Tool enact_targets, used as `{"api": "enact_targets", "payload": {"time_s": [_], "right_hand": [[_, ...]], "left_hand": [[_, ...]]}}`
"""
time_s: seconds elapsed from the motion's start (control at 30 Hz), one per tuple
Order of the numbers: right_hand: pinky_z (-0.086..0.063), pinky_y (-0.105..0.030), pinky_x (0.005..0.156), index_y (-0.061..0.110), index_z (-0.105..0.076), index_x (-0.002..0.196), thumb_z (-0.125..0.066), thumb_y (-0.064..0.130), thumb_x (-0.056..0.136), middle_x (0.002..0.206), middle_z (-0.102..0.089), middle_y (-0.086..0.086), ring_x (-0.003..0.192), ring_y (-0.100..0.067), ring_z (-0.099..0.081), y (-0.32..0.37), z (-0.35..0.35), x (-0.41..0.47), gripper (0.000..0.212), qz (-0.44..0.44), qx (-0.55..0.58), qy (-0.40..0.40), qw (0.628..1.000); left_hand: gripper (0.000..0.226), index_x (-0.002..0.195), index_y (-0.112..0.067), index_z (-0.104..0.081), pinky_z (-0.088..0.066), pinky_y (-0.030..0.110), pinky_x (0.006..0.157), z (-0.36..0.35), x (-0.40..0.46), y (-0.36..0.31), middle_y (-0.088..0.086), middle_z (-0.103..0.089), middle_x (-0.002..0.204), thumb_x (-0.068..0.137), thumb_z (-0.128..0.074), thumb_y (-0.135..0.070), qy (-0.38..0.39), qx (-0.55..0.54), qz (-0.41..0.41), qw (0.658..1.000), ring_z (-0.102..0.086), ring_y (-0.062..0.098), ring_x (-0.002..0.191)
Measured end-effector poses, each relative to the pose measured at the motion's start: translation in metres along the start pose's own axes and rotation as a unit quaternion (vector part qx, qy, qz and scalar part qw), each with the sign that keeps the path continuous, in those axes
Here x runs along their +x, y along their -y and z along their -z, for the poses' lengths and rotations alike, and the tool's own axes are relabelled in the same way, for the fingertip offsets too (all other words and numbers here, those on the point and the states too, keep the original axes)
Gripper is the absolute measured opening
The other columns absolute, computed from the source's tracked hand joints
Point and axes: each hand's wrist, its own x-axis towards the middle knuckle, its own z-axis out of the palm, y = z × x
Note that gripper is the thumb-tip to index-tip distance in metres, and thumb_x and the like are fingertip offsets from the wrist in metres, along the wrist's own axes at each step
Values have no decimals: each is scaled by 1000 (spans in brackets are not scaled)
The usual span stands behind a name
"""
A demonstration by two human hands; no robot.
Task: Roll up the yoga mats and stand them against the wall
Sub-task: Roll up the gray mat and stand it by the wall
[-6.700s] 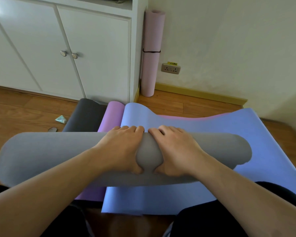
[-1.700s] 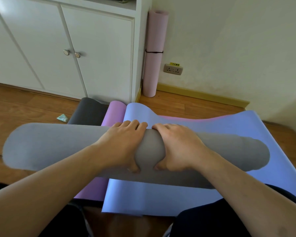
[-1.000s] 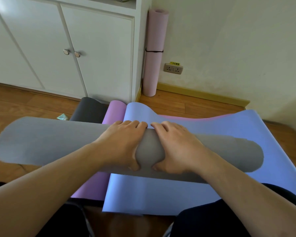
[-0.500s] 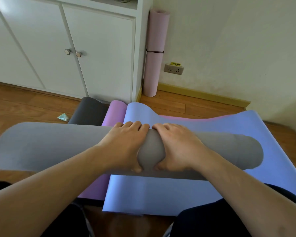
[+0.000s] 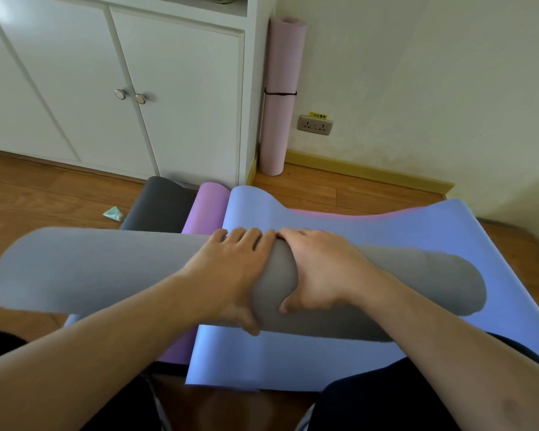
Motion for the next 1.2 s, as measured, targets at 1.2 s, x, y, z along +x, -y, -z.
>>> {"api": "enact_targets", "payload": {"time_s": [1.2], "right_hand": [[-22,-44,127,23,8,166,-89,74,59,161,-23,-9,150,-33,-26,7,-1,-15,154,8,-116,-39,992]], "left_hand": [[93,122,-39,-46,-56,38,83,27,0,53,-16,-57,109,45,-82,-76,88,-106,76,988,-59,11,96]]}}
